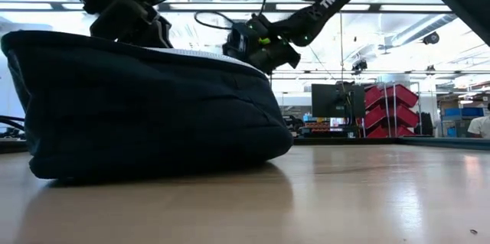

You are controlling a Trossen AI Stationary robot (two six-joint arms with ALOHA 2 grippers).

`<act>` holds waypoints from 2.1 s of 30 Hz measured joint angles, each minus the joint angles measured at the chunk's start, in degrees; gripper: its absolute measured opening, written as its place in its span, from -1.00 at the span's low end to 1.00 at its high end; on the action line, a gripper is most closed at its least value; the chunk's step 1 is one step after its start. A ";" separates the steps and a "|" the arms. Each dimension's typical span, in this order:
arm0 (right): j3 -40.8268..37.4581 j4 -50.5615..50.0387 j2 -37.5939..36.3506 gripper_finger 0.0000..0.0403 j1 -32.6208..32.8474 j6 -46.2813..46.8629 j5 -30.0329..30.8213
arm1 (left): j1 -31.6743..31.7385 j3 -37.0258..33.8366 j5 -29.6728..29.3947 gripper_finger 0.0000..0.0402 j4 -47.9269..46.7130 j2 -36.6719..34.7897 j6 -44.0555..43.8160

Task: Unpack backpack
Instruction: Close the dark blue backpack

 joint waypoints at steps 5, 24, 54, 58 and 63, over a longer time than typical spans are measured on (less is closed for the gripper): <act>-0.08 -6.97 -5.97 -1.00 7.63 -17.83 18.09 | 0.00 -0.04 -0.86 -0.61 -2.73 -0.04 -1.90; -16.70 2.19 -12.03 -1.00 34.05 -58.44 86.47 | -2.77 10.08 4.48 -0.61 -19.97 -3.31 -5.26; -16.61 4.77 -13.00 -0.90 43.57 -52.20 73.30 | -9.62 24.78 -14.45 -0.61 -50.97 -4.62 -23.69; -15.03 3.75 -13.25 -0.68 43.31 -40.21 60.63 | -8.92 23.56 -12.78 -0.61 -42.51 -3.61 -17.29; -14.78 2.90 -13.25 -0.31 42.51 -26.57 50.35 | -8.74 24.27 -9.47 -0.61 -37.20 -1.34 -12.49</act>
